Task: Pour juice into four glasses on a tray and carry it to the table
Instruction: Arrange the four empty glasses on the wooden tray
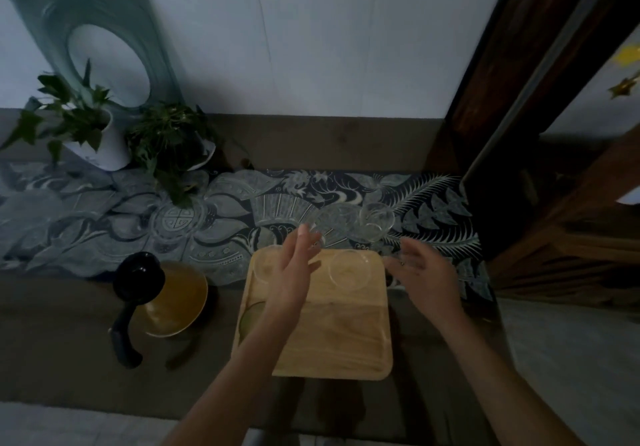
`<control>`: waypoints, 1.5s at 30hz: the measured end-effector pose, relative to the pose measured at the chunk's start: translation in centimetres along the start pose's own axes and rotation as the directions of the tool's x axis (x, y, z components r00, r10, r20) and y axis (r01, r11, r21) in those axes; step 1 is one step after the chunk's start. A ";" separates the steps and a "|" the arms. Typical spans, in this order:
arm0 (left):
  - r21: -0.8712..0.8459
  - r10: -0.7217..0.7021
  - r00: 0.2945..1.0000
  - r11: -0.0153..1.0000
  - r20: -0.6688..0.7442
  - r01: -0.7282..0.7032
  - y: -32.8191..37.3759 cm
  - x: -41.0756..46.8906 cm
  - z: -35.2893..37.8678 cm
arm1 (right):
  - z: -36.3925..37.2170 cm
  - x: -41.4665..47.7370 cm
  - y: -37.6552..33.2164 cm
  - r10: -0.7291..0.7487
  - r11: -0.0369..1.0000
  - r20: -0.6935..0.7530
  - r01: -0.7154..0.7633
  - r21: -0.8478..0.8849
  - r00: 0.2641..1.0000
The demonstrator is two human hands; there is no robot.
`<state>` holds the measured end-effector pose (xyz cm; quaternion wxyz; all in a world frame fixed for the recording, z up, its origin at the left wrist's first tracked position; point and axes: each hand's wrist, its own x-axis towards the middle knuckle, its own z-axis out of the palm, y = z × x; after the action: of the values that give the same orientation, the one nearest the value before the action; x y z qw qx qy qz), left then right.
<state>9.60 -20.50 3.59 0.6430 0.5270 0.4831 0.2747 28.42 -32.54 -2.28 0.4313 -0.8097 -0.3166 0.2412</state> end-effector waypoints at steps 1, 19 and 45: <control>0.013 -0.021 0.999 1.000 0.028 0.020 0.1 0.9 0.8 | -0.3 0.7 -0.1 0.000 1.000 -0.010 0.000 -0.016 1.000; 0.288 -0.243 0.945 0.941 0.217 0.176 -1.9 14.6 8.9 | 2.9 12.4 2.1 0.166 0.963 0.080 -0.144 -0.226 0.983; 0.208 -0.149 0.945 0.974 0.291 0.090 2.1 15.5 8.5 | 2.4 14.2 -3.3 0.123 0.985 -0.077 -0.131 -0.114 0.989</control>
<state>23.58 -10.04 0.25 0.6715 0.5922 0.4335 0.1024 35.51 -19.65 -2.40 0.3767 -0.8604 -0.2630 0.2204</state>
